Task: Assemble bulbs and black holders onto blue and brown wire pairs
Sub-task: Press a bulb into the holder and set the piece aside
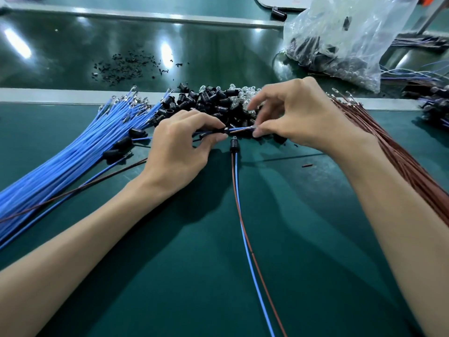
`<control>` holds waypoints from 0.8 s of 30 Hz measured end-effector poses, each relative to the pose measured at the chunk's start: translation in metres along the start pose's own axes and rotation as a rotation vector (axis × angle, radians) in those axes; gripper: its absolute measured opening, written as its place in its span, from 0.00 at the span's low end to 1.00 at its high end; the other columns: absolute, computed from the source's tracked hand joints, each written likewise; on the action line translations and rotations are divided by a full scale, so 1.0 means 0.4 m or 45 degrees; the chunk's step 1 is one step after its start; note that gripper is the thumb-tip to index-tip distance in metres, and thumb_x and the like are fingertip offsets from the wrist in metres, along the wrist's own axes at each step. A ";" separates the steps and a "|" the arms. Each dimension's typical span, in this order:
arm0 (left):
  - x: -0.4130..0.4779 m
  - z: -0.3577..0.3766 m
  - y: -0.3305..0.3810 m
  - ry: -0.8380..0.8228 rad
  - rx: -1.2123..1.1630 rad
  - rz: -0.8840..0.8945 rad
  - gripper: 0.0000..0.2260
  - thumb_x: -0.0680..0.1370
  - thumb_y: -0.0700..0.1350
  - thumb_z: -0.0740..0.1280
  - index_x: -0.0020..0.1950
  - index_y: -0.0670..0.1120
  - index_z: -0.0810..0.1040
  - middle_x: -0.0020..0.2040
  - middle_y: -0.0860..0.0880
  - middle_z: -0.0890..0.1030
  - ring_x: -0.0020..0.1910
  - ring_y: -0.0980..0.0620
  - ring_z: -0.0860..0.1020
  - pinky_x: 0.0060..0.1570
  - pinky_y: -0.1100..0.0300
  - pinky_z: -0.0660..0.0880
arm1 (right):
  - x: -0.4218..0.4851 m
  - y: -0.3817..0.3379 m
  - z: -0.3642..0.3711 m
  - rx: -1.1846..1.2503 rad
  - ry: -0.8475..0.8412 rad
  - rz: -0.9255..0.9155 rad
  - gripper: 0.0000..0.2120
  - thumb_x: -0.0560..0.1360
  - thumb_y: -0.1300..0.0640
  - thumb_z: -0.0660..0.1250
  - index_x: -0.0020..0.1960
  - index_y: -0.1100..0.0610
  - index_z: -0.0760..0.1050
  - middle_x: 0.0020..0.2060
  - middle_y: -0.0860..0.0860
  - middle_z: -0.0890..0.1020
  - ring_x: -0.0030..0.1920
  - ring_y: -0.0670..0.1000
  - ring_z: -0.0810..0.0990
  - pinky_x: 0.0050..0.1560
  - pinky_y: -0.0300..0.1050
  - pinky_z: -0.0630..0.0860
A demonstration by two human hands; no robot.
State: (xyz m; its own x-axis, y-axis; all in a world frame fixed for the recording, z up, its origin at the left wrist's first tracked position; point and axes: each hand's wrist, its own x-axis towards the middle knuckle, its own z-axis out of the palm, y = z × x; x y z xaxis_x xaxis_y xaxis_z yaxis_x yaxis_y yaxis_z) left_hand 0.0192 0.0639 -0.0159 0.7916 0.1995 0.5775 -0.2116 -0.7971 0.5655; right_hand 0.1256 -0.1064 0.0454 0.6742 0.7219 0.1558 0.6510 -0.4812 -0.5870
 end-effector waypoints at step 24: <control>-0.019 0.007 0.013 0.012 0.282 0.506 0.05 0.78 0.41 0.69 0.50 0.42 0.83 0.47 0.47 0.82 0.43 0.46 0.80 0.43 0.51 0.76 | -0.015 0.019 -0.032 -0.049 -0.231 0.038 0.09 0.64 0.66 0.78 0.39 0.54 0.84 0.31 0.46 0.84 0.34 0.47 0.83 0.37 0.46 0.80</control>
State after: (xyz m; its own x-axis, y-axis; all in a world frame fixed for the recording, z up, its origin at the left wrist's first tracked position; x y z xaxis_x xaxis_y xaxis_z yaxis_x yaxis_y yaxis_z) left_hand 0.0136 0.0567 -0.0190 0.6685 -0.1424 0.7300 -0.3698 -0.9152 0.1601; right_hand 0.1310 -0.1207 0.0502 0.6216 0.7832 -0.0091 0.6469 -0.5199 -0.5579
